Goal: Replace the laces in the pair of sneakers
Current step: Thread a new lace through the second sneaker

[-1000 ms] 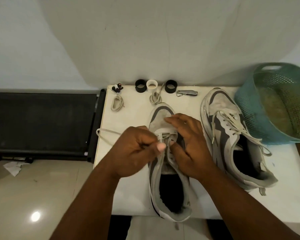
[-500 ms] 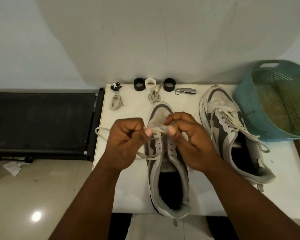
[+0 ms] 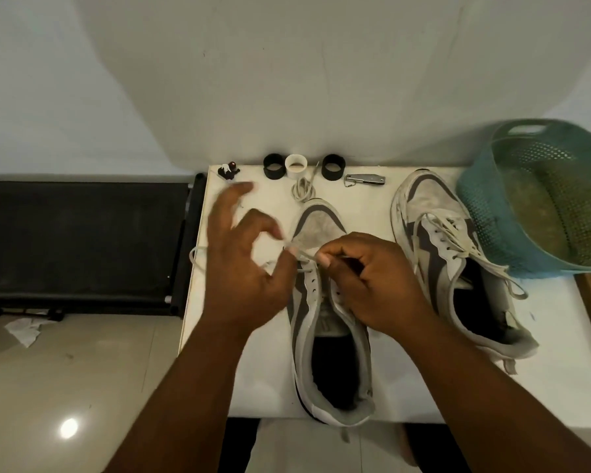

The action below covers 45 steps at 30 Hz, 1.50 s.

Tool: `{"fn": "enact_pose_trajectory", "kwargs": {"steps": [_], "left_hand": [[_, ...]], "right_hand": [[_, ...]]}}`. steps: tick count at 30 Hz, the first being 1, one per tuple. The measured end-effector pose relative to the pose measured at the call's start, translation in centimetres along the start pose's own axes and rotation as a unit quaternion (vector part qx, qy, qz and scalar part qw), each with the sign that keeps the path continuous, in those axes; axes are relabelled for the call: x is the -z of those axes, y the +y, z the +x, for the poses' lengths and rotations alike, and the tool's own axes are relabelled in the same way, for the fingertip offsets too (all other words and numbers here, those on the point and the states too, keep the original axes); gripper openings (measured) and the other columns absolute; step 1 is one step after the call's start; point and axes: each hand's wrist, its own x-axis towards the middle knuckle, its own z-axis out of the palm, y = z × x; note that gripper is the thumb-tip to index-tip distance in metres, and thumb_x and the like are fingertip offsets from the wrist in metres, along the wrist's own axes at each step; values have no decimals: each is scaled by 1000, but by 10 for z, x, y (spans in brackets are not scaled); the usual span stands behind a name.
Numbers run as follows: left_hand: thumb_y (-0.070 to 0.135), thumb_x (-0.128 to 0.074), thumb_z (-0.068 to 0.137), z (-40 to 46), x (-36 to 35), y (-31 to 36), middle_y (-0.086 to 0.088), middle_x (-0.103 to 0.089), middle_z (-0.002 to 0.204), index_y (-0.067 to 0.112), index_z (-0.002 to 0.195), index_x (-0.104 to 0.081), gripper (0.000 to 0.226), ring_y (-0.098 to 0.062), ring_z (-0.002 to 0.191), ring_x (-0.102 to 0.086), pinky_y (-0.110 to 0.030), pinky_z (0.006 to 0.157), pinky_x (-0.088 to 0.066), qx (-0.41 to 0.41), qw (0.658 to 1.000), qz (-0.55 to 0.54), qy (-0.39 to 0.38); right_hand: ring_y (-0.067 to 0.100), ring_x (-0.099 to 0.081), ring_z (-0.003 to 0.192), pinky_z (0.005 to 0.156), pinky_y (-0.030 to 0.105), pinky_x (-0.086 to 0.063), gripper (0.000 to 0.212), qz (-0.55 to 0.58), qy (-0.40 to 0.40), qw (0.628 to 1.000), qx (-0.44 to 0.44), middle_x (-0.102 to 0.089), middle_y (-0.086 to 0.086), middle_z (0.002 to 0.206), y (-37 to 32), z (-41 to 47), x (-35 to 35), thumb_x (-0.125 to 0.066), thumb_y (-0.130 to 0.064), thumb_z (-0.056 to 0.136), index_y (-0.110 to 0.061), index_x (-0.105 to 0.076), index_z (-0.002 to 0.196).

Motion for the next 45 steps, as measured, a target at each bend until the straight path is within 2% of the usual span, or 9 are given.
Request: {"fn": "enact_pose_trajectory", "kwargs": {"steps": [3,7,11,17,22,26,31,40,45], "left_hand": [[22,-66,97,-1,-9,17,14,-66,122,10,126,-66,32,-6,112,-64,-25,92,-51,-23,974,-159,-156],[17,-78,88,-2,-14,15,32,-65,87,8,124,-71,38,12,74,-60,-4,73,-42,1,976,-160,-145],[24,-81,87,1,-13,5,10,-76,89,16,112,-80,26,-3,77,-70,-15,72,-51,29,973,-185,-135],[30,-77,91,1,-14,2,16,-73,83,30,105,-81,14,-9,78,-68,-19,69,-50,44,978,-146,-142],[34,-72,88,-1,-16,-3,16,-69,77,28,90,-80,10,-5,71,-64,-17,64,-46,79,981,-110,-137],[31,-80,83,0,-17,0,15,-71,72,29,85,-80,3,-8,67,-68,-19,62,-52,120,971,-167,-125],[13,-83,85,-3,-19,2,9,-74,77,31,82,-79,18,-7,69,-69,-18,65,-53,125,961,-183,-164],[26,-78,83,-10,-33,7,20,-72,80,44,79,-74,18,-5,76,-70,-19,69,-52,103,972,-140,-158],[22,-78,85,-17,-43,11,14,-73,79,31,85,-80,10,-7,77,-70,-30,71,-56,71,986,-108,-106]], "right_hand": [[8,-63,79,71,19,-49,18,-12,-6,1000,24,-69,-7,86,2,-1,0,-61,-18,98,-21,-78,103],[9,-67,89,79,24,-54,22,25,-13,1000,14,-73,-6,96,0,-2,4,-57,-19,98,-16,-76,108],[9,-74,78,72,29,-61,9,100,87,988,-82,-76,-9,84,-5,-5,2,-79,-15,87,-22,-74,91],[10,-75,81,77,25,-60,17,185,89,969,-138,-78,-6,85,-11,-5,7,-73,-5,91,-20,-74,99],[7,-64,79,66,24,-55,43,-24,-33,986,-160,-65,-13,90,-13,-15,14,-78,-26,73,-34,-60,111],[7,-55,89,77,27,-53,65,-178,-132,966,-131,-53,-14,103,-27,-22,13,-75,-55,67,-34,-47,122],[16,-62,87,79,31,-52,43,-291,-107,939,-149,-64,-6,96,-31,-21,12,-53,-57,81,-26,-61,110],[0,-64,60,57,19,-47,9,4,37,961,-275,-71,-18,65,-2,-20,15,-75,-23,87,-28,-80,82],[8,-60,58,52,21,-46,11,106,44,949,-294,-74,1,69,-2,-19,14,-74,-15,89,-22,-81,84]]}}
